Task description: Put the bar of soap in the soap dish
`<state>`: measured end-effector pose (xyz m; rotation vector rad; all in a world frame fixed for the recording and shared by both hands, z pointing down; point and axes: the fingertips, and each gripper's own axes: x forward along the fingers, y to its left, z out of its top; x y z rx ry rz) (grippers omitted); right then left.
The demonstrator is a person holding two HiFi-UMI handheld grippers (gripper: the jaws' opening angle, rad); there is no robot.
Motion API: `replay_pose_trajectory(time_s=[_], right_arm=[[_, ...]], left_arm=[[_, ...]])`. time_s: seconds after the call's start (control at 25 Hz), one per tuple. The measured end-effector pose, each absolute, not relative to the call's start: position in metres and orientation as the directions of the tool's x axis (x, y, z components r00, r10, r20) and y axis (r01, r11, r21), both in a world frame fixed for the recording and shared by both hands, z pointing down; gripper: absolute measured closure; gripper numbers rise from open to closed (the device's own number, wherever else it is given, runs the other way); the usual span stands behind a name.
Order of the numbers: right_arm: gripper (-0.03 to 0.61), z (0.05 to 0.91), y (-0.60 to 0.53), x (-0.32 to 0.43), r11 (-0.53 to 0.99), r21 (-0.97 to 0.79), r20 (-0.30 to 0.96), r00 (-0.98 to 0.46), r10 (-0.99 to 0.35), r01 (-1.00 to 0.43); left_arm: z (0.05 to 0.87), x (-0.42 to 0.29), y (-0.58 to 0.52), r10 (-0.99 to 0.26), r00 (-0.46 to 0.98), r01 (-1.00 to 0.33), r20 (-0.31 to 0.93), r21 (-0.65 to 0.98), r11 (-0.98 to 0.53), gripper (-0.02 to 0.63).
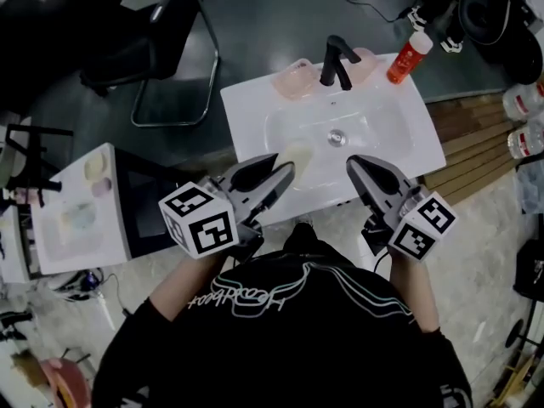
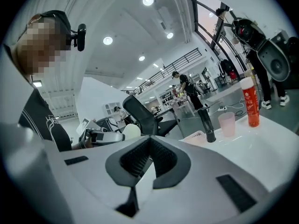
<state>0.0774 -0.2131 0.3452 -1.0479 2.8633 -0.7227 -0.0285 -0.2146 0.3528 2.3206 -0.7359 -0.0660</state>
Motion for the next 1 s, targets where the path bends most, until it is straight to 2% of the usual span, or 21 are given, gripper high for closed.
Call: replay_pose_trajectory(time_s=[0.68, 1.0], right_arm=[[0.552, 0.369, -0.312, 0.120, 0.683, -0.460, 0.194, -0.815, -0.546, -0.567], [0.552, 0.388, -0.338, 0.134, 0.672, -0.477, 0.216, -0.817, -0.535, -0.566]], left_arm=[[0.380, 0.001, -0.333, -0.609, 0.763, -0.580, 0.218, 0.647, -0.495, 0.493], [0.399, 0.000, -0.388, -0.653, 0.709, -0.664, 0.267, 0.564, -0.490, 0.492]])
